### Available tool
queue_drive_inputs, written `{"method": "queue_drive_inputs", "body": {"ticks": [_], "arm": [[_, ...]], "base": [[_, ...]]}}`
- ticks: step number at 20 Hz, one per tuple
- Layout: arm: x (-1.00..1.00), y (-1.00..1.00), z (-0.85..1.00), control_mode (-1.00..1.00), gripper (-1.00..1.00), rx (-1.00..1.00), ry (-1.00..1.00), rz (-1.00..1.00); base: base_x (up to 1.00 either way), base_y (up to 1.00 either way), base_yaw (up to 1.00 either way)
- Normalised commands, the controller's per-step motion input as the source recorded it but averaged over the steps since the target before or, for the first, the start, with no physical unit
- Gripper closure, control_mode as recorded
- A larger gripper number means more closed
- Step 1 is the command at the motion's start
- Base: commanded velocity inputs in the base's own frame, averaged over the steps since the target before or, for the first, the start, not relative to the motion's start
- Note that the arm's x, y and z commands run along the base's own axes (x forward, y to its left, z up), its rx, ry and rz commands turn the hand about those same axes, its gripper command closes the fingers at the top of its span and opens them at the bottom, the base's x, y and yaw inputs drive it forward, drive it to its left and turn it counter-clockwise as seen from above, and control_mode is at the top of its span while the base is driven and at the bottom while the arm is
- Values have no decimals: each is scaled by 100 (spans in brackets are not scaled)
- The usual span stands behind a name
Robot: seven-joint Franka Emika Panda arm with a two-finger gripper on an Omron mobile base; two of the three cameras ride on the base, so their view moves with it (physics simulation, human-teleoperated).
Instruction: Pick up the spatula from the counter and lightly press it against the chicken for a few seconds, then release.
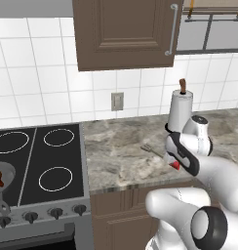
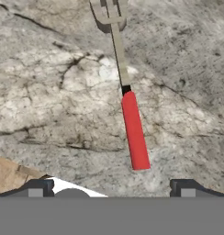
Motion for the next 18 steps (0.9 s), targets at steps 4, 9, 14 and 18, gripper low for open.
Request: {"method": "queue_drive_inputs", "body": {"ticks": [4, 9, 14, 18], "arm": [[17, 0, -8, -100, -100, 0, 2, 2], [19, 0, -11, -100, -100, 0, 4, 1], [19, 0, -10, -100, -100, 0, 4, 1], [19, 0, -9, -100, -100, 0, 4, 1]], "base": [[0, 0, 0], [0, 0, 0], [0, 0, 0], [0, 0, 0]]}}
